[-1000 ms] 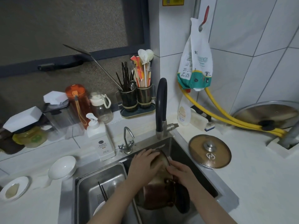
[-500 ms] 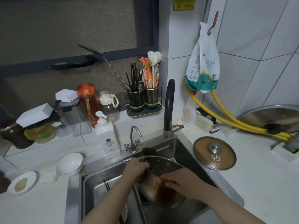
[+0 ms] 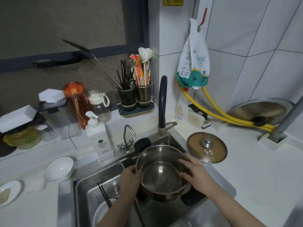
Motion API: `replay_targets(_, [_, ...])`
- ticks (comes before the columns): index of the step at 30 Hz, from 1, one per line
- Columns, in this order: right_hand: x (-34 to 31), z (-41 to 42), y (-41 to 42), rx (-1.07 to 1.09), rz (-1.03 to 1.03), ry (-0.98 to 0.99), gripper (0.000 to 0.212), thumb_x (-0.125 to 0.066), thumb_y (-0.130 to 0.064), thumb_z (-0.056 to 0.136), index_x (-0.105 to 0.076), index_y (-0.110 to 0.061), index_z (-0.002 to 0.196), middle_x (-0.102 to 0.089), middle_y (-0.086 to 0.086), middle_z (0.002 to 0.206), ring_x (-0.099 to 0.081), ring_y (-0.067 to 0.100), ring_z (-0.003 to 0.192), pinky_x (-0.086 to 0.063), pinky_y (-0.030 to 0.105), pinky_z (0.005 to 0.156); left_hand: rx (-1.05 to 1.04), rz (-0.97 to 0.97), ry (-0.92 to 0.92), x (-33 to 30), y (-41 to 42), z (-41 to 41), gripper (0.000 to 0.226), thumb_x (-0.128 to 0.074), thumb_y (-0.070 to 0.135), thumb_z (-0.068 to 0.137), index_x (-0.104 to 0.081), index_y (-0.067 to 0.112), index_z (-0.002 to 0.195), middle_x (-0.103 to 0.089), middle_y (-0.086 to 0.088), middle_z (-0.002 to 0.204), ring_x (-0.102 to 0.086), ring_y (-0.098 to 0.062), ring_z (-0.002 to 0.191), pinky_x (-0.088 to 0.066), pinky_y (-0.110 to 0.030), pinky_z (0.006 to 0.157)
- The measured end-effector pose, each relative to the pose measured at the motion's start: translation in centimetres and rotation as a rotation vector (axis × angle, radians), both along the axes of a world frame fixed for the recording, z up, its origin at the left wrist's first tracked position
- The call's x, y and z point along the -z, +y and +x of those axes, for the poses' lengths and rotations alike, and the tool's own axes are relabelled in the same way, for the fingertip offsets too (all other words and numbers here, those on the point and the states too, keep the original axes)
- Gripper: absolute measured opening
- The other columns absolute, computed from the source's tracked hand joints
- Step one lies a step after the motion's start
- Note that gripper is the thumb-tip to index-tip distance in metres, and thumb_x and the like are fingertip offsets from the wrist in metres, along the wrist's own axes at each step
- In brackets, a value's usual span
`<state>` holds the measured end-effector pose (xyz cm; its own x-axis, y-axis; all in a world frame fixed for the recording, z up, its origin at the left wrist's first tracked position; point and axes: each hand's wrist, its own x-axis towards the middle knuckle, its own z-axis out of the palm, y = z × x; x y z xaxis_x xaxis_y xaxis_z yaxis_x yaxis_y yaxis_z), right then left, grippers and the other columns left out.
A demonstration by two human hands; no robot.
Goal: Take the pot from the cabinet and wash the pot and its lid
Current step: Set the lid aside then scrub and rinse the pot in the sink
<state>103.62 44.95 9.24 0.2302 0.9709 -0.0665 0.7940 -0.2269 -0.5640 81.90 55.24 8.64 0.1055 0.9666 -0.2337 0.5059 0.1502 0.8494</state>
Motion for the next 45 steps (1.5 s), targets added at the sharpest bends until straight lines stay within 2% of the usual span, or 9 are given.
replay_targets(2, [0.3, 0.1, 0.4, 0.125, -0.035, 0.205, 0.066, -0.064, -0.02, 0.086, -0.034, -0.02, 0.144, -0.033, -0.006, 0.147, -0.028, 0.012, 0.138, -0.025, 0.031, 0.116, 0.017, 0.03, -0.018, -0.2, 0.0, -0.1, 0.034, -0.062, 0.013, 0.083, -0.06, 0.04, 0.062, -0.07, 0.002, 0.063, -0.067, -0.02, 0.062, -0.053, -0.033, 0.064])
replay_targets(6, [0.8, 0.5, 0.2, 0.356, -0.045, 0.349, 0.056, -0.06, -0.004, 0.087, -0.042, -0.011, 0.139, -0.055, -0.001, 0.132, -0.051, 0.015, 0.123, -0.037, 0.021, 0.1, 0.068, 0.036, -0.027, 0.3, -0.1, 0.1, 0.023, -0.063, 0.012, 0.082, -0.069, 0.034, 0.081, -0.07, 0.008, 0.068, -0.067, -0.015, 0.066, -0.056, -0.034, 0.068])
replay_targets(11, [1.4, 1.4, -1.9, 0.534, 0.012, 0.258, 0.033, -0.059, -0.003, 0.086, -0.064, -0.01, 0.118, -0.07, 0.008, 0.114, -0.063, 0.023, 0.109, -0.047, 0.031, 0.095, 0.192, 0.077, -0.01, 0.4, -0.1, 1.7, 0.022, -0.064, 0.018, 0.081, -0.072, 0.037, 0.088, -0.071, 0.011, 0.082, -0.066, -0.013, 0.083, -0.053, -0.034, 0.081])
replay_targets(18, [-0.6, 6.4, -5.9, 0.652, 0.137, 0.182, 0.021, -0.057, -0.004, 0.082, -0.07, -0.02, 0.086, -0.068, -0.007, 0.074, -0.063, 0.017, 0.075, -0.041, 0.015, 0.061, 0.421, 0.175, 0.009, -0.3, -0.5, 8.7, 0.019, -0.059, 0.017, 0.082, -0.074, 0.022, 0.094, -0.07, 0.004, 0.077, -0.063, -0.013, 0.075, -0.043, -0.024, 0.063])
replay_targets(21, [-0.7, 10.1, -8.2, 0.703, 0.087, 0.126, 0.013, -0.054, 0.0, 0.076, -0.063, -0.009, 0.072, -0.062, 0.003, 0.061, -0.056, 0.023, 0.064, -0.035, 0.013, 0.051, 0.508, 0.191, 0.039, 0.1, -1.4, 13.3, 0.018, -0.057, 0.01, 0.083, -0.073, 0.015, 0.091, -0.072, -0.004, 0.08, -0.065, -0.021, 0.078, -0.046, -0.028, 0.067])
replay_targets(24, [-0.5, 14.0, -10.8, 0.763, 0.043, 0.11, 0.011, -0.053, 0.001, 0.072, -0.063, -0.004, 0.074, -0.065, 0.015, 0.07, -0.054, 0.028, 0.066, -0.034, 0.021, 0.052, 0.569, 0.184, 0.051, 0.1, -2.7, 18.2, 0.019, -0.056, 0.009, 0.083, -0.072, 0.011, 0.092, -0.073, -0.006, 0.084, -0.066, -0.023, 0.083, -0.049, -0.032, 0.073])
replay_targets(33, [0.0, 22.8, -16.2, 0.881, -0.037, 0.057, 0.015, -0.056, -0.004, 0.077, -0.069, -0.012, 0.079, -0.071, 0.009, 0.078, -0.064, 0.027, 0.076, -0.04, 0.029, 0.057, 0.755, 0.214, 0.11, 0.4, -5.8, 30.3, 0.019, -0.051, 0.007, 0.088, -0.069, 0.005, 0.093, -0.07, -0.009, 0.088, -0.058, -0.015, 0.077, -0.038, -0.023, 0.067])
replay_targets(37, [1.0, 27.6, -18.6, 0.958, -0.069, 0.07, 0.01, -0.056, -0.005, 0.076, -0.066, -0.006, 0.076, -0.07, 0.012, 0.074, -0.064, 0.031, 0.075, -0.04, 0.031, 0.057, 0.808, 0.177, 0.115, 2.3, -7.6, 36.6, 0.017, -0.051, 0.006, 0.087, -0.067, 0.001, 0.087, -0.069, -0.013, 0.085, -0.061, -0.023, 0.078, -0.043, -0.031, 0.067])
replay_targets(45, [1.9, 28.7, -18.7, 0.989, -0.097, 0.085, 0.015, -0.056, -0.006, 0.08, -0.07, -0.01, 0.085, -0.073, 0.01, 0.083, -0.066, 0.028, 0.082, -0.053, 0.036, 0.074, 0.823, 0.167, 0.186, 3.8, -7.3, 38.9, 0.013, -0.051, 0.006, 0.084, -0.057, 0.002, 0.072, -0.056, -0.014, 0.071, -0.05, -0.021, 0.067, -0.035, -0.028, 0.062])
